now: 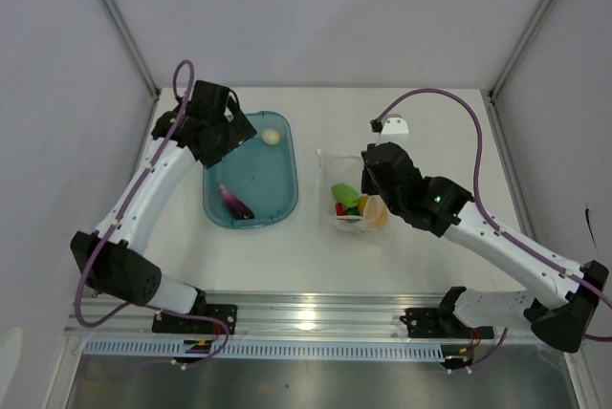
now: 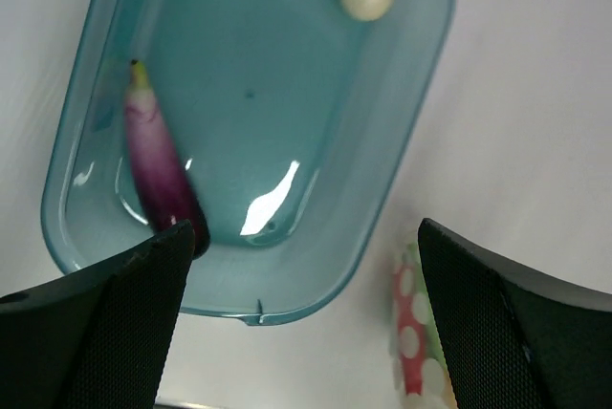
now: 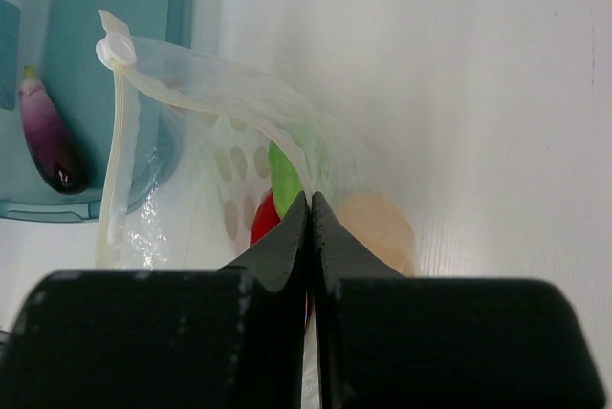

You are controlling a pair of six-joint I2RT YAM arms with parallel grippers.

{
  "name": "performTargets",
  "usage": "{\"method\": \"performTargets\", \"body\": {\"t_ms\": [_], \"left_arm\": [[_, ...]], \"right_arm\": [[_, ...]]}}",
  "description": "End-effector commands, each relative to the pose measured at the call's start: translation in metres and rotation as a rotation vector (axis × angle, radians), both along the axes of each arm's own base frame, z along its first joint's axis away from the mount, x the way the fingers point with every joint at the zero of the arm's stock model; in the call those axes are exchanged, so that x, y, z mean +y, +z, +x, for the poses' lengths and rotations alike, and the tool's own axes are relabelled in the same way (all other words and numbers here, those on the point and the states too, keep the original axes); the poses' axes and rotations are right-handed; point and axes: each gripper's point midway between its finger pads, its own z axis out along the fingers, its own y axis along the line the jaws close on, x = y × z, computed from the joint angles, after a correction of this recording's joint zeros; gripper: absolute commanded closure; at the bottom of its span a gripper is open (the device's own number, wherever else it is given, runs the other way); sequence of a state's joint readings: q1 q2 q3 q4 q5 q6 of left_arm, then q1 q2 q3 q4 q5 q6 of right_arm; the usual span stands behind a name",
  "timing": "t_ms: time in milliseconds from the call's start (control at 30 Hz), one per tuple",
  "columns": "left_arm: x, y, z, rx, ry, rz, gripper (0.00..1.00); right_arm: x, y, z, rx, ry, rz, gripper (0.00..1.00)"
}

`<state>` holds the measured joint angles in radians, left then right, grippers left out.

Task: Place the food in the zip-top bag and seal the zipper
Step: Pick up the fake vegetable from the bin.

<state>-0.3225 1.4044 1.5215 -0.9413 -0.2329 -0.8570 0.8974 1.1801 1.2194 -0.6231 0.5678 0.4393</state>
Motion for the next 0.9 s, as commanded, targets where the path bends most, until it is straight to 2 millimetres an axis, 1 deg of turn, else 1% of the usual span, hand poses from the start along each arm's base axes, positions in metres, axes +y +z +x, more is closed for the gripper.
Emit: {"method": "performTargets", "body": {"t_ms": [0,100,133,200,233,300,367,400,433,467,500,533,567,700,733,867], "left_arm": [[0.004,-0.034,-0.014,0.168,0.032,0.011,0.01],[0.003,-0.061,-0.017,0.262,0.073,0.004,0.0],[0.004,-0.076,-0.018,0.31,0.09,0.013,0.01],[0.005,-0.091,-0.023,0.377,0.123,0.015,0.0],[0.002,-0.102,-0.024,0.416,0.119,0.016,0.01],[0.001,-0.117,-0.028,0.463,0.134,0.014,0.0],[0.001,-0.124,-0.029,0.472,0.143,0.013,0.0],[0.003,-0.134,-0.034,0.49,0.167,0.011,0.0],[0.004,-0.136,-0.034,0.485,0.178,0.007,0.0],[0.007,-0.142,-0.038,0.491,0.193,0.016,0.0],[0.007,-0.141,-0.034,0.461,0.212,0.0,0.0],[0.009,-0.148,-0.039,0.473,0.221,0.005,0.01],[0.011,-0.151,-0.041,0.474,0.227,0.012,0.01],[0.015,-0.161,-0.04,0.478,0.237,0.037,0.0],[0.017,-0.167,-0.041,0.493,0.243,0.047,0.0],[0.019,-0.178,-0.042,0.515,0.248,0.061,0.01]], "right_arm": [[0.004,0.007,0.003,-0.023,-0.008,0.022,1.0],[0.005,0.007,0.003,-0.023,-0.005,0.022,1.0],[0.004,0.007,0.003,-0.022,-0.005,0.021,1.0],[0.003,0.008,0.003,-0.025,-0.008,0.018,1.0],[0.003,0.007,0.003,-0.023,-0.01,0.015,1.0],[0.001,0.007,0.003,-0.023,-0.013,0.01,1.0],[0.001,0.007,0.002,-0.024,-0.01,0.013,1.0],[0.0,0.007,0.002,-0.025,-0.011,0.012,1.0],[0.0,0.008,0.002,-0.026,-0.011,0.013,1.0],[0.0,0.007,0.002,-0.026,-0.011,0.013,1.0],[0.0,0.007,0.003,-0.027,-0.01,0.013,1.0],[0.001,0.007,0.002,-0.026,-0.009,0.013,1.0],[0.001,0.007,0.002,-0.026,-0.009,0.013,1.0],[0.001,0.008,0.002,-0.029,-0.008,0.023,1.0],[0.0,0.006,0.001,-0.026,-0.008,0.019,1.0],[0.0,0.005,0.001,-0.022,-0.006,0.018,1.0]]}}
